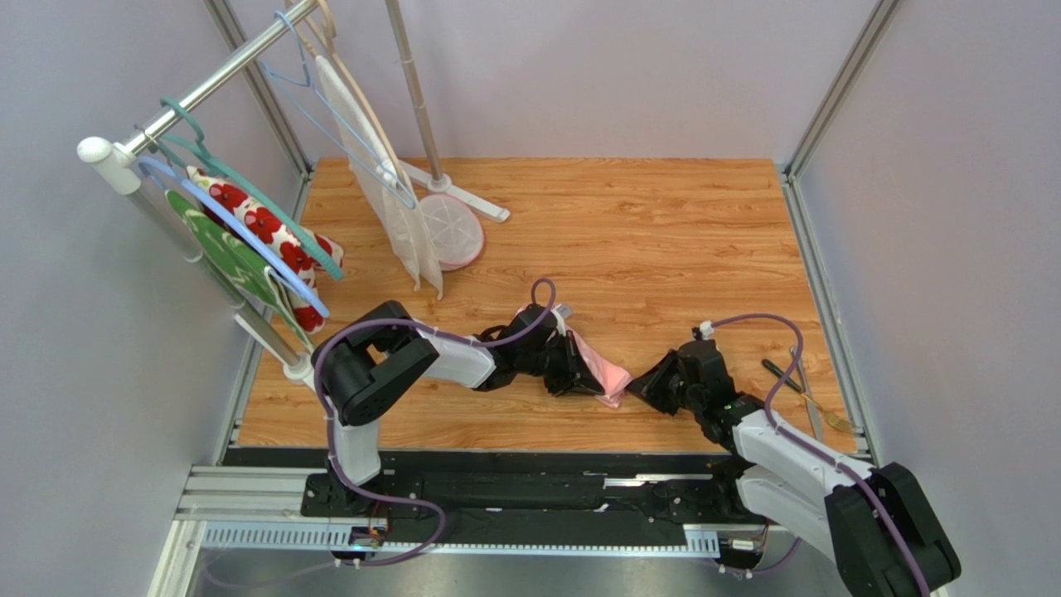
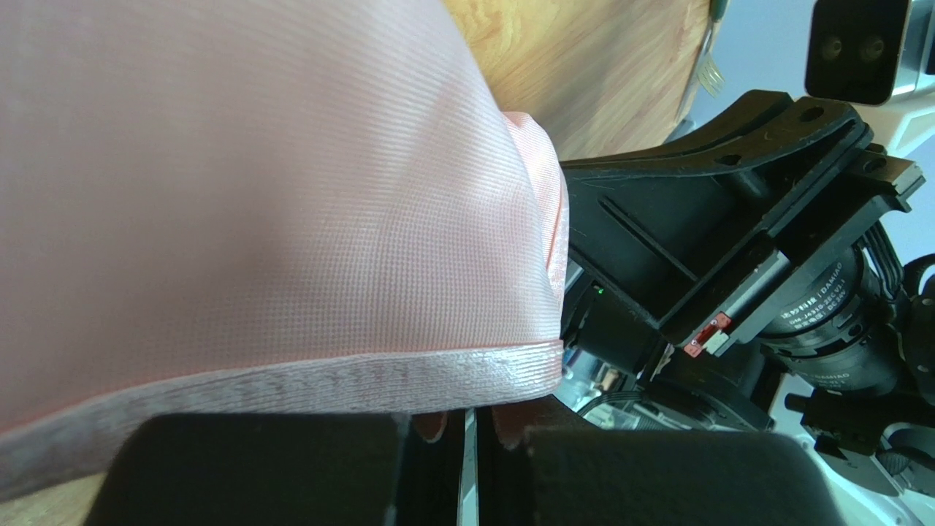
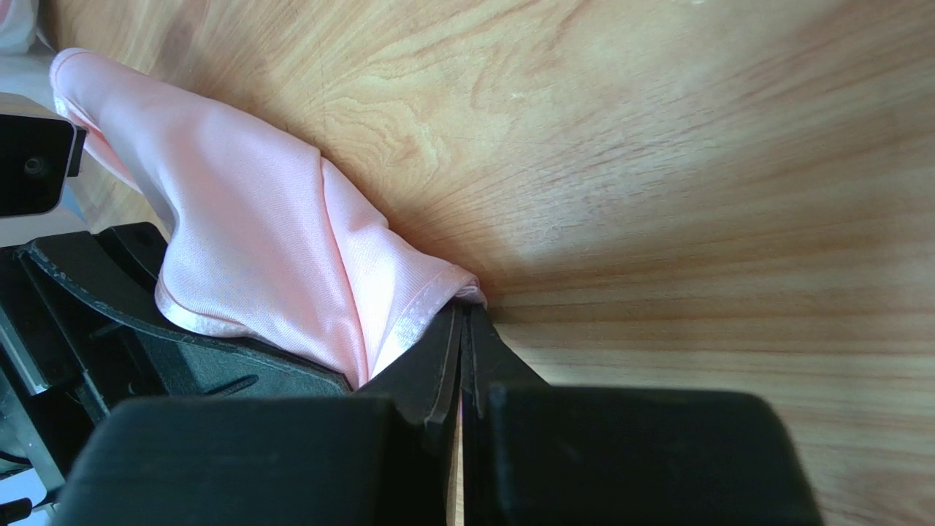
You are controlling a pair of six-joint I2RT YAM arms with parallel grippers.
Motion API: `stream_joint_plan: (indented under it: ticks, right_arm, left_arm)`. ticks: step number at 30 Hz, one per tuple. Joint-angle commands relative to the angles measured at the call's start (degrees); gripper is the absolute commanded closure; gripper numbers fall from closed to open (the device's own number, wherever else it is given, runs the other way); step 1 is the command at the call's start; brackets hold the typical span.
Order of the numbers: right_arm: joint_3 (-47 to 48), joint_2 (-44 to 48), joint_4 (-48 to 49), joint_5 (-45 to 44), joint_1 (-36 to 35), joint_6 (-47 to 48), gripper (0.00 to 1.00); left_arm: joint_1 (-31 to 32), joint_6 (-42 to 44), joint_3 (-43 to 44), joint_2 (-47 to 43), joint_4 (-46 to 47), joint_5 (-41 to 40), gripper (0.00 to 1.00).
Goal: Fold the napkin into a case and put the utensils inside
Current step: Stuff the top corner of the smaller-rectangle-folded napkin at the center of the board.
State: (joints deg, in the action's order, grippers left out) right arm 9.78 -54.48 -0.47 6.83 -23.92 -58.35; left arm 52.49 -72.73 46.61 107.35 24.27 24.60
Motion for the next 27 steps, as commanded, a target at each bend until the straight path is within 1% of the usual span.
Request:
stream_joint_plan:
  ticks: [1,5,11,14,17,18,19,20,24,26,27]
  right_arm:
    - [-1.2,1.9,-3.1,-6.3,0.1,-0.6,1.00]
    - [-0.6,0.6,-2.6,-4.5,0.1,-0.4,1.00]
    - [-0.5,-0.5,-2.2,-3.0,0.0,-0.2,1.00]
    - [0.3,0.2,-4.3,-2.9,0.0,0.2,1.00]
    - [2.8,2.9,-10.8,-3.0,0.0,2.3,1.00]
    - [3.7,4.5,-12.8,-3.2,0.0,3.1,0.98]
    - [5.8,5.5,-17.4,-3.5,0.0,4.7,0.95]
    - [6.7,6.4,-19.4,-3.8,0.0,5.8,0.92]
    - [11.3,11.0,-29.5,-4.4,0.1,9.6,0.89]
    - [13.2,11.8,-30.6,-3.5,0.0,11.3,0.88]
    - [13.5,11.9,-29.0,-2.1,0.0,12.0,0.89]
  left_arm:
    - [0.8,2.3,-0.1,-2.0,0.7,2.5,1.00]
    - [0.8,0.2,0.8,1.0,4.4,3.2,1.00]
    - [1.9,-1.4,3.2,3.7,5.3,3.5,1.00]
    - [2.4,-2.1,2.3,3.7,5.3,2.2,1.00]
    - [2.4,-2.8,1.5,4.2,6.3,1.5,1.00]
    - [2.4,-2.9,1.6,4.6,6.3,1.5,1.00]
    - [2.4,-2.9,1.6,5.0,6.4,1.7,1.00]
    - [2.4,-3.2,1.6,5.1,6.4,1.6,1.00]
    - [2.4,-2.9,1.2,5.0,6.6,0.7,1.00]
    - [2.4,-2.8,1.0,4.9,6.6,0.7,1.00]
    - [2.4,-2.8,1.0,4.9,6.6,0.7,1.00]
